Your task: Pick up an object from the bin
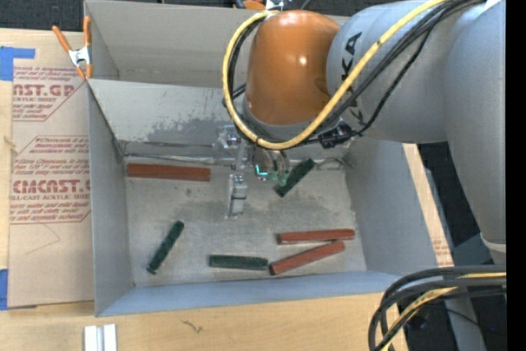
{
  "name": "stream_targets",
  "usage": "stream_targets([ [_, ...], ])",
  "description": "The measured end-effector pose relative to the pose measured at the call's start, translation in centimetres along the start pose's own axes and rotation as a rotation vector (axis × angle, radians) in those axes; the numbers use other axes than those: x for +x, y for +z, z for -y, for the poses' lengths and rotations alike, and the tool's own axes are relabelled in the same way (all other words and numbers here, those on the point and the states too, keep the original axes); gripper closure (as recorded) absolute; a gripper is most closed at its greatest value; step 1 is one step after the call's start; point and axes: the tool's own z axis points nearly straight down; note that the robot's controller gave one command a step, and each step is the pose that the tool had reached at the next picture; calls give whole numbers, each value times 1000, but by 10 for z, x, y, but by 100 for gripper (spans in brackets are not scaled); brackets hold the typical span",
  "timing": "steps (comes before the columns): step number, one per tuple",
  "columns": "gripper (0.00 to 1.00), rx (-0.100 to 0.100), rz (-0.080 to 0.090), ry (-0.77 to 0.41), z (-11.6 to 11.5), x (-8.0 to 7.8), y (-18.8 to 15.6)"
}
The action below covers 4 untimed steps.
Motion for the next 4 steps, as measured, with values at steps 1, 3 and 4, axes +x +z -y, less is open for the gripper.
stream_targets([
  [1,0,-3,14,-13,-17,81,121],
  [3,100,0,7,-219,73,74,118],
  [4,100,1,17,-157,78,44,-36],
])
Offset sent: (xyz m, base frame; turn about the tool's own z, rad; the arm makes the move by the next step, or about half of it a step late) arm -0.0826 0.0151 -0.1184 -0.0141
